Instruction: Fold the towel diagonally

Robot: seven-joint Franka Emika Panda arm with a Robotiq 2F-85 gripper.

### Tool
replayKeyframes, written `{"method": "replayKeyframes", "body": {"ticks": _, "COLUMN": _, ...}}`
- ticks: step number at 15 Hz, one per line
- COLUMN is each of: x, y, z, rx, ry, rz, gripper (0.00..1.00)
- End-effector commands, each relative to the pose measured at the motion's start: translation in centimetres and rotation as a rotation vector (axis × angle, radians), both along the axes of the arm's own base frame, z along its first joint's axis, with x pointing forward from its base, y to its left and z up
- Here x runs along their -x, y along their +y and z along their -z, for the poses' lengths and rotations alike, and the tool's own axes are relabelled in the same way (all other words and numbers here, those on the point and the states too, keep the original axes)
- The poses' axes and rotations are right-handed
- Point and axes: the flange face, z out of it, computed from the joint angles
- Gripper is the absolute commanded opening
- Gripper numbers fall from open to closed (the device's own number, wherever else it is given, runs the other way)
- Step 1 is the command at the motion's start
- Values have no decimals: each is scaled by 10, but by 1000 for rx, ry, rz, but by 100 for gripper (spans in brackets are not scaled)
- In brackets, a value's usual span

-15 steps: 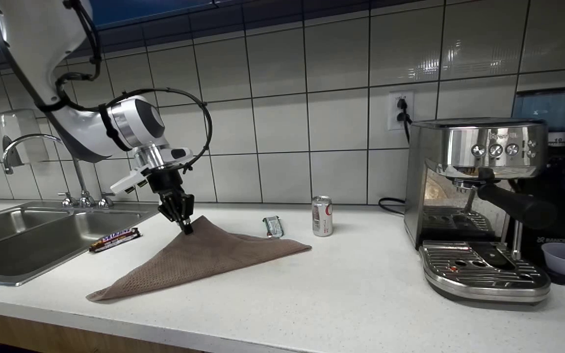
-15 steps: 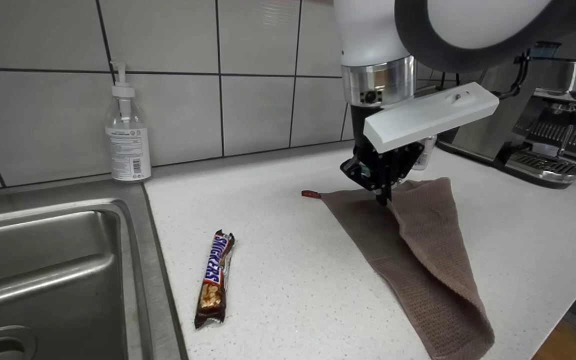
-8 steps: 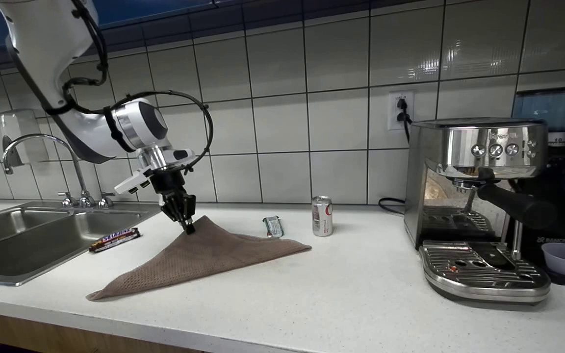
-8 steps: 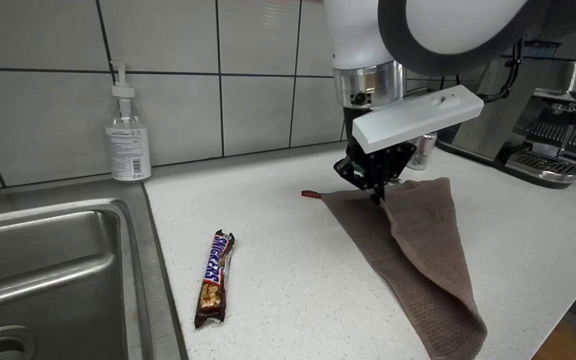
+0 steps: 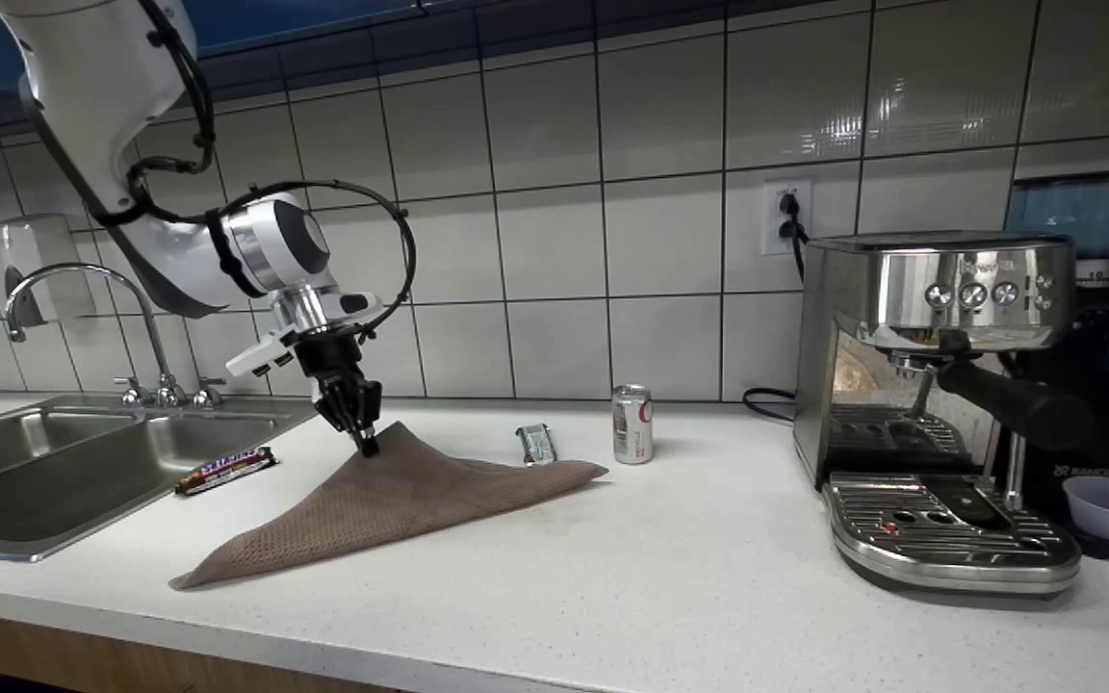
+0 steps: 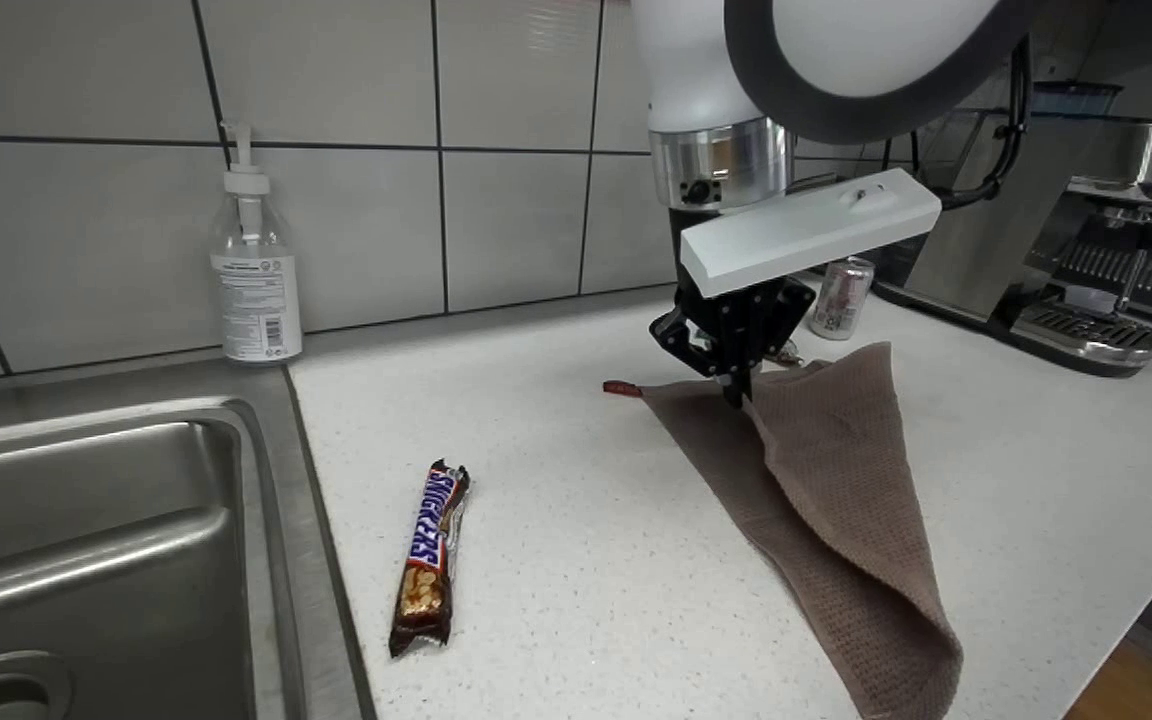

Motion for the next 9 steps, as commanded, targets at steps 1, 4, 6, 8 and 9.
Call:
{"method": "replayKeyframes", "body": {"ticks": 1, "x": -10, "y": 5, "z": -3, "rx": 1, "ry": 10, "rz": 28, "gripper": 1}}
{"method": "replayKeyframes", "body": {"ticks": 4, "x": -12, "y": 5, "z": -1, "rx": -1, "ry": 14, "rz": 36, "gripper": 1}}
{"method": "replayKeyframes", "body": {"ticks": 6, "x": -13, "y": 5, "z": 1, "rx": -3, "ry": 22, "rz": 53, "gripper": 1}}
{"method": "replayKeyframes", "body": {"ticks": 8, "x": -14, "y": 4, "z": 2, "rx": -5, "ry": 28, "rz": 66, "gripper": 1}}
{"method": "replayKeyframes", "body": {"ticks": 9, "x": -15, "y": 4, "z": 2, "rx": -9, "ry": 27, "rz": 71, "gripper": 1}}
